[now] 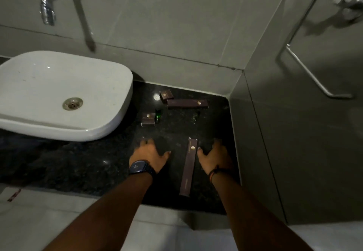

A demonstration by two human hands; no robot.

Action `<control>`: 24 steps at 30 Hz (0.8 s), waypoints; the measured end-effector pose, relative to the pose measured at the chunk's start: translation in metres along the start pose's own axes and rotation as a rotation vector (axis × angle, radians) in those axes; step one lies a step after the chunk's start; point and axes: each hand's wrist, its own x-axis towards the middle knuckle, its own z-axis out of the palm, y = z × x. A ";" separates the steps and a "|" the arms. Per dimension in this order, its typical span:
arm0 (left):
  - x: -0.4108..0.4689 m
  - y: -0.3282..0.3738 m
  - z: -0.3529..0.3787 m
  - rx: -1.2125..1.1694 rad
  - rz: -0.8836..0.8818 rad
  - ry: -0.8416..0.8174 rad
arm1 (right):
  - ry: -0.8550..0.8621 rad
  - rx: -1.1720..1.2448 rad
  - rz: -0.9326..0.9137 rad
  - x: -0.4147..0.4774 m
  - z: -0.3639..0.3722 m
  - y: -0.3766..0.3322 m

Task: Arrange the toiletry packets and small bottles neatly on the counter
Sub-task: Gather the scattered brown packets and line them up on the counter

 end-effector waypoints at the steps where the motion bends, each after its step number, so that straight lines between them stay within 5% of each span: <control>1: 0.007 -0.003 -0.005 0.004 -0.012 -0.018 | 0.005 -0.007 -0.013 0.003 0.000 -0.013; 11: 0.076 -0.006 -0.013 -0.058 0.016 -0.067 | -0.026 0.109 -0.076 0.082 0.003 -0.111; 24: 0.143 0.029 0.021 0.083 0.129 -0.167 | -0.216 -0.651 -0.537 0.225 0.021 -0.160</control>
